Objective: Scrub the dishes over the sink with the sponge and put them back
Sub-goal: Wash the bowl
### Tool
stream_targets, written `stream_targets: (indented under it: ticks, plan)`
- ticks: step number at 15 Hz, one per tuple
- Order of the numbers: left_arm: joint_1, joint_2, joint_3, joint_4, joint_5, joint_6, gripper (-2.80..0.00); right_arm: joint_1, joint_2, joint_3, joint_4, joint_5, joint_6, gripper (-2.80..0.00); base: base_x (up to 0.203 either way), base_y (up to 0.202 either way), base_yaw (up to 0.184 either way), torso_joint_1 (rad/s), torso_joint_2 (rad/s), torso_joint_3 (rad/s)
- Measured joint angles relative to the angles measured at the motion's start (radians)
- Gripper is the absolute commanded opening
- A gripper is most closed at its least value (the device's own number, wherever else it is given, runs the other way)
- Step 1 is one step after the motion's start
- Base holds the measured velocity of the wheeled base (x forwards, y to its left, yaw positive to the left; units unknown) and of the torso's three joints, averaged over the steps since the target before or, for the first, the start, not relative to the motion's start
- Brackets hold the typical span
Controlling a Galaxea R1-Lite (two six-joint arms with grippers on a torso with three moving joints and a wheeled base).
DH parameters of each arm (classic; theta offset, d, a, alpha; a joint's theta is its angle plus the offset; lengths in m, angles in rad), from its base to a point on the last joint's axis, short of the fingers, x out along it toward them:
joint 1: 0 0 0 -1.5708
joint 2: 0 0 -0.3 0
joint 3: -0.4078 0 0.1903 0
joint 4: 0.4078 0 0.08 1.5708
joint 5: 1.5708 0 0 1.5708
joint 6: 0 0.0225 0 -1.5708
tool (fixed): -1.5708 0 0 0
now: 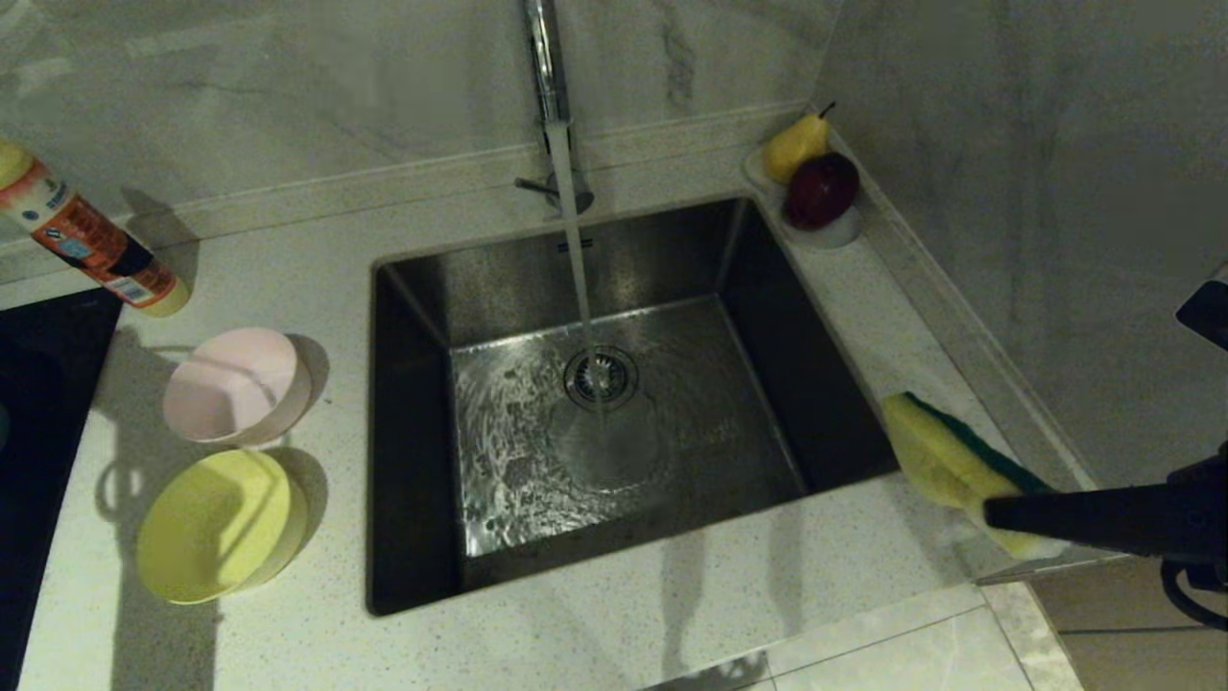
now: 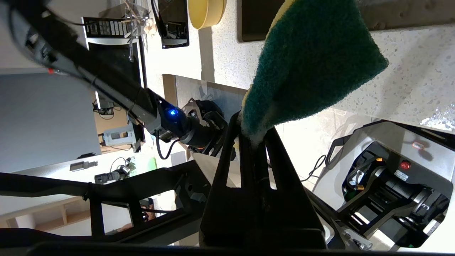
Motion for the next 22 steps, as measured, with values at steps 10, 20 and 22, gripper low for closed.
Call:
stream_targets:
  ticks: [10, 20, 22]
  plan:
    - [-0.136, -0.351, 0.197, 0.262, -0.142, 0.552, -2.80, -0.002, 0.012, 0.008, 0.000, -0.001, 0.001, -2.80, 0.000, 0.000, 0.000, 0.000, 0.00, 0.000]
    - [-0.379, -0.296, 0.321, 0.105, -0.041, 0.553, 0.00, -0.013, 0.038, -0.017, -0.001, -0.007, 0.000, -2.80, 0.000, 0.000, 0.000, 0.000, 0.00, 0.000]
    - [-0.387, -0.265, 0.290, 0.100, -0.043, 0.546, 0.00, -0.022, 0.035, -0.017, -0.001, -0.006, 0.000, -2.80, 0.000, 0.000, 0.000, 0.000, 0.00, 0.000]
